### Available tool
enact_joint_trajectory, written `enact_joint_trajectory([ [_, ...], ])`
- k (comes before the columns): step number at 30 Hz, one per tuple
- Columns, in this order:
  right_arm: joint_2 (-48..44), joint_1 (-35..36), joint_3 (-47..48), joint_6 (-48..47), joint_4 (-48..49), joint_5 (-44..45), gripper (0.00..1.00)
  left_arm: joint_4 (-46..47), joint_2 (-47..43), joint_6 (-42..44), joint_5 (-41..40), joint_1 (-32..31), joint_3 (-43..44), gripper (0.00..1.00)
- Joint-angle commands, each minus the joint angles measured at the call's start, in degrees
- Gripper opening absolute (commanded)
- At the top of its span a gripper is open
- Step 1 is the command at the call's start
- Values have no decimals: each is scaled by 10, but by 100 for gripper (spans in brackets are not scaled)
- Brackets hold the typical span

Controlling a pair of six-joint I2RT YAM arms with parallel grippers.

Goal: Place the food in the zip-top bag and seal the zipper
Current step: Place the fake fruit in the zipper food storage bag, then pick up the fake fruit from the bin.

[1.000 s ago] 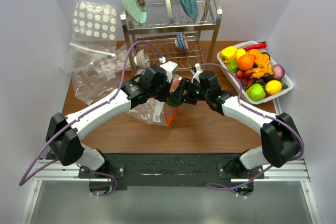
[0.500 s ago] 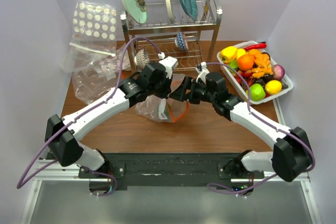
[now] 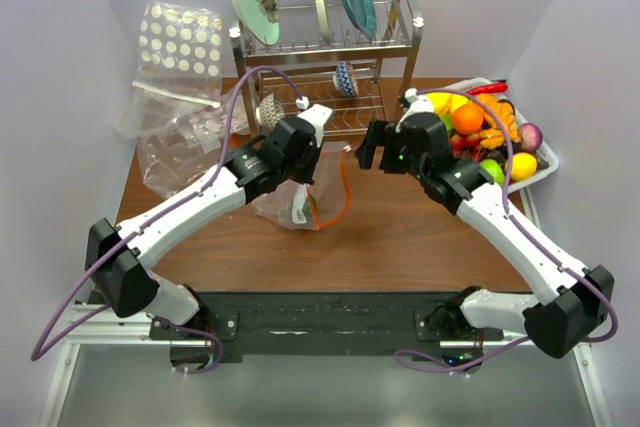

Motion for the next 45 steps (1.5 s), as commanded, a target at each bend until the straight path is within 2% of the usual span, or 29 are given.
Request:
enact_joint_trajectory([
  [1,11,-48,67,-85,-94,212,93,24,-5,25,-14,3,-10,0],
  [3,36,-104,81,-105,-104,212,93,37,-10,29,-8,3,-16,0],
  [6,83,-145,114,-122,-117,242,96,60,-21,33,-2,3,-34,0],
  [12,196,-157,208,-121,-144,317,98,115,-40,35,28,5,-92,0],
  [21,332,-184,330,-142,-185,395,98,126,-56,36,28,10,-109,0],
  [37,426,-261,386,-147,-163,328,96,139,-57,32,71,41,-115,0],
  [39,443,-263,402,-146,-168,328,94,142,-55,31,80,46,-116,0],
  [41,448,-266,409,-141,-177,331,84,144,-56,32,93,47,-117,0],
  [45,426,-265,381,-130,-167,337,73,144,-54,32,92,47,-118,0],
])
